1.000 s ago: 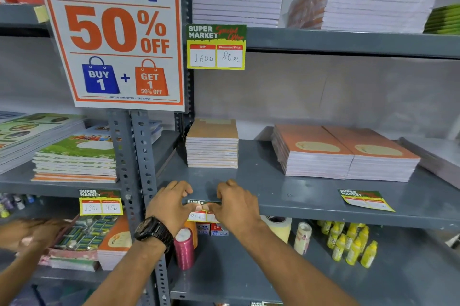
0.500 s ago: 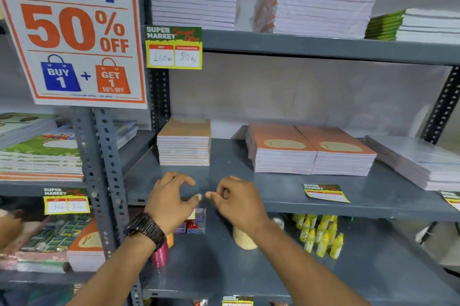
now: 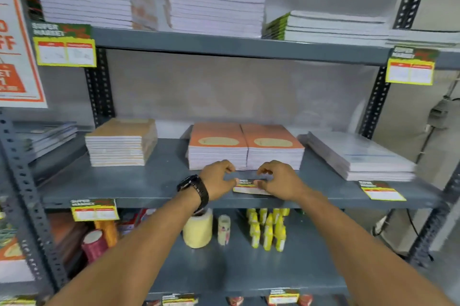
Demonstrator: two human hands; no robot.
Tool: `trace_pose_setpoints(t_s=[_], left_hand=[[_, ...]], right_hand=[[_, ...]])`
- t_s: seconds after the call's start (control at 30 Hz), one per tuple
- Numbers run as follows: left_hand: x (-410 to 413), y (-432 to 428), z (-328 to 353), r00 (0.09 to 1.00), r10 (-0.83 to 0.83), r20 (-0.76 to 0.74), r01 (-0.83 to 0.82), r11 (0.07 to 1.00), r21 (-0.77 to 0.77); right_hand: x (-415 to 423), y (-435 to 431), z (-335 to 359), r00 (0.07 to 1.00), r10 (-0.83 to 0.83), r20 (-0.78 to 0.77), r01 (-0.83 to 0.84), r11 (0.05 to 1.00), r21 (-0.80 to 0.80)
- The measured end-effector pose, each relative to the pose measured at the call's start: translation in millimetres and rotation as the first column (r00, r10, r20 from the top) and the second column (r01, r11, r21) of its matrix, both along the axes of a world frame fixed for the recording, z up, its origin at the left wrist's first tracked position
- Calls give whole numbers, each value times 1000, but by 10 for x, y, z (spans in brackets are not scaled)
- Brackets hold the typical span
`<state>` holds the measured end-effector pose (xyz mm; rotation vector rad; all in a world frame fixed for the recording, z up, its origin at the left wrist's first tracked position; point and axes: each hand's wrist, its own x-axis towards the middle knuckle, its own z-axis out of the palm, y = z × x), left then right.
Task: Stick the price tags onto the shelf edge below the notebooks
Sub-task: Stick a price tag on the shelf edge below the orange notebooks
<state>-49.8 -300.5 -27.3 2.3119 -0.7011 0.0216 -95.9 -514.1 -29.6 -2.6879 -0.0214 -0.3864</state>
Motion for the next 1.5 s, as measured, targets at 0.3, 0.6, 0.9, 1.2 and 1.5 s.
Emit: trace_pose_setpoints(t_s=[0.3, 0.6, 0.9, 1.2, 1.5], left_hand=[[192, -622, -134, 999, -10, -44, 27, 917, 397], [87, -534, -11, 999, 37, 17, -38, 999, 39], [-447, -265, -299, 995, 67, 78, -57, 991, -118], [-473, -360, -574, 961, 169, 220, -156, 985, -75], [-423, -356, -596, 947, 110, 303, -121, 992, 18]], right_hand=[[124, -155, -69, 976, 113, -187, -120, 992, -29], [82, -126, -13, 990, 139, -34, -127, 962, 244], [-451, -42, -332, 982, 187, 3, -179, 936, 302], [-493, 141, -493, 994, -12, 105, -16, 965, 261], [-426, 225, -534, 985, -111, 130, 82, 975, 208]])
